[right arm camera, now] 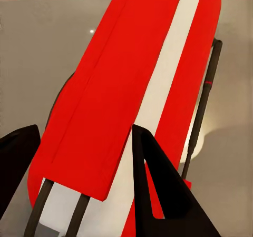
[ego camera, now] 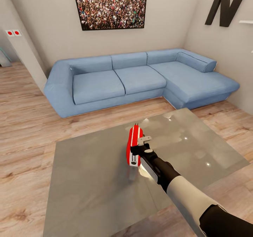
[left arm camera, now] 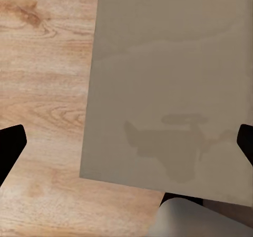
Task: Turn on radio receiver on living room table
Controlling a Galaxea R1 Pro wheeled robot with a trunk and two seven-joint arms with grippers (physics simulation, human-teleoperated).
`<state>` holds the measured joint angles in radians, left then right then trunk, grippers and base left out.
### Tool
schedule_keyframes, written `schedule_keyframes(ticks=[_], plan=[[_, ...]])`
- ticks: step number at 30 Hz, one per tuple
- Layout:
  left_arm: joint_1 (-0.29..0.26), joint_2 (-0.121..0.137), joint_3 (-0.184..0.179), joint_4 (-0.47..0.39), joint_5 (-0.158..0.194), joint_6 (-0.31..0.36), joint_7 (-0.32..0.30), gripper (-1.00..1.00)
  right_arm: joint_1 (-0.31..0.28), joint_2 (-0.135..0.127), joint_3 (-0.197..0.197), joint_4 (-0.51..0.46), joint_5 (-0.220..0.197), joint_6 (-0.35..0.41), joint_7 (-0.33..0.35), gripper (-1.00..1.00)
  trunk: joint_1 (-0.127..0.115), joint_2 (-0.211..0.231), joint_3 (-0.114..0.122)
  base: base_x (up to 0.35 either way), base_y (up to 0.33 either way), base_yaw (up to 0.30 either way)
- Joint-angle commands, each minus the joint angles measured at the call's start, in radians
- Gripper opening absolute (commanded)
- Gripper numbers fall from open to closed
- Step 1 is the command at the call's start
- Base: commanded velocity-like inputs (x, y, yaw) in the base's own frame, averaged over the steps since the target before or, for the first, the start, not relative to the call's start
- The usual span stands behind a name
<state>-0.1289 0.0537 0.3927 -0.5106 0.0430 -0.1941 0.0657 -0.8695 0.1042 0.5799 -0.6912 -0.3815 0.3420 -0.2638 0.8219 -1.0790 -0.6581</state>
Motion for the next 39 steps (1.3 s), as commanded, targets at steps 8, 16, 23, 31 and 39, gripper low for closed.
schedule_keyframes(ticks=[8,16,23,31,39], plan=[[0.0,0.0,0.0,0.0,0.0,-0.002,0.0,1.0,0.0,-0.018,-0.001,-0.001,0.003,0.0,0.086,-1.0,0.0,0.0,0.0,0.0,0.0,0.0],[0.0,0.0,0.0,0.0,0.0,-0.002,0.0,1.0,0.0,-0.131,-0.036,-0.006,0.003,0.0,0.546,-1.0,0.0,0.0,0.0,0.0,0.0,0.0],[0.0,-0.001,0.0,0.0,0.0,-0.002,0.0,1.0,0.0,-0.187,-0.107,-0.007,0.004,0.002,0.786,-1.0,0.0,0.0,0.0,0.0,0.0,0.0],[0.0,-0.002,0.0,0.0,0.002,-0.003,-0.001,1.0,0.0,-0.201,-0.11,-0.007,0.018,0.011,1.033,-1.0,0.0,0.0,0.0,0.0,0.0,0.0],[0.0,-0.002,-0.001,0.0,0.001,-0.004,-0.001,1.0,0.0,-0.207,-0.16,-0.005,0.088,0.021,1.11,-1.0,0.0,0.0,0.0,0.0,0.0,0.0]])
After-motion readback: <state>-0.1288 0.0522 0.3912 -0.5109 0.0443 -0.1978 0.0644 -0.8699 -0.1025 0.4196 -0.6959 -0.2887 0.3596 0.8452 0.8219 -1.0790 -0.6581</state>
